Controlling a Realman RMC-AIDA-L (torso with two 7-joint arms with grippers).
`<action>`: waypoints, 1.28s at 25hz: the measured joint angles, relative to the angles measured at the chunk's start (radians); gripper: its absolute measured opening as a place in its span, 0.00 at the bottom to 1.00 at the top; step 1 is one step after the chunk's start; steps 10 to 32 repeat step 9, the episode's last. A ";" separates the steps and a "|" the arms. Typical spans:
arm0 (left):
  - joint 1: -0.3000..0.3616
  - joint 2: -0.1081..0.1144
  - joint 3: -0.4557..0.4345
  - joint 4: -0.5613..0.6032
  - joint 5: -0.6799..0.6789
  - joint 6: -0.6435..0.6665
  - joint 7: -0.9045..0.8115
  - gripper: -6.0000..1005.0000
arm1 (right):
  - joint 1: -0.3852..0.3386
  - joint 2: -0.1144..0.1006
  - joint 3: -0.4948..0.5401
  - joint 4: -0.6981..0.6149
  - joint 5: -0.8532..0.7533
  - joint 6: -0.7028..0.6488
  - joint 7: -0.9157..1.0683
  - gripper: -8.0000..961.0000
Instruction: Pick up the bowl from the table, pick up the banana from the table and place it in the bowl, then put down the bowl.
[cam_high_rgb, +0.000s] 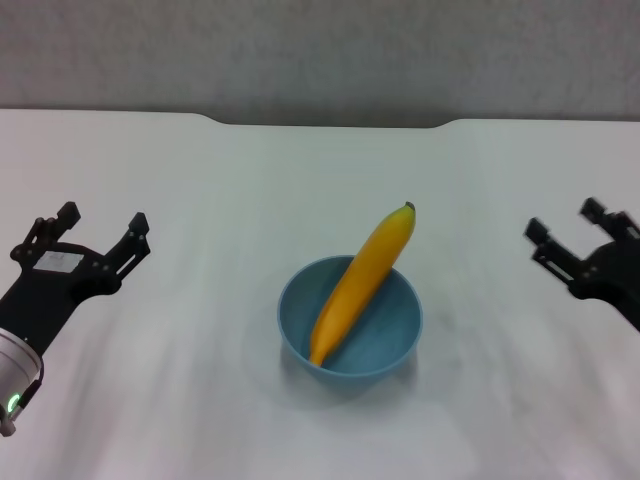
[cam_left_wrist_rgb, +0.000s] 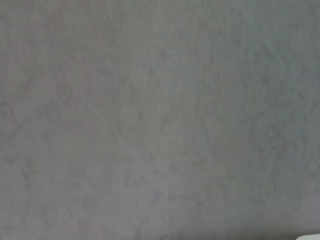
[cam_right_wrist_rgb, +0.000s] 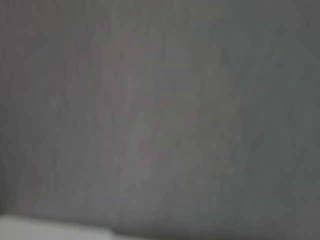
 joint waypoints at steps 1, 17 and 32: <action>-0.003 -0.001 0.000 0.007 0.000 -0.001 0.000 0.88 | 0.015 0.000 -0.018 -0.053 0.050 0.056 -0.029 0.89; -0.049 -0.004 0.031 0.121 -0.024 -0.129 -0.005 0.88 | 0.104 0.003 -0.083 -0.199 0.134 0.122 -0.051 0.89; -0.049 -0.004 0.031 0.121 -0.024 -0.129 -0.005 0.88 | 0.104 0.003 -0.083 -0.199 0.134 0.122 -0.051 0.89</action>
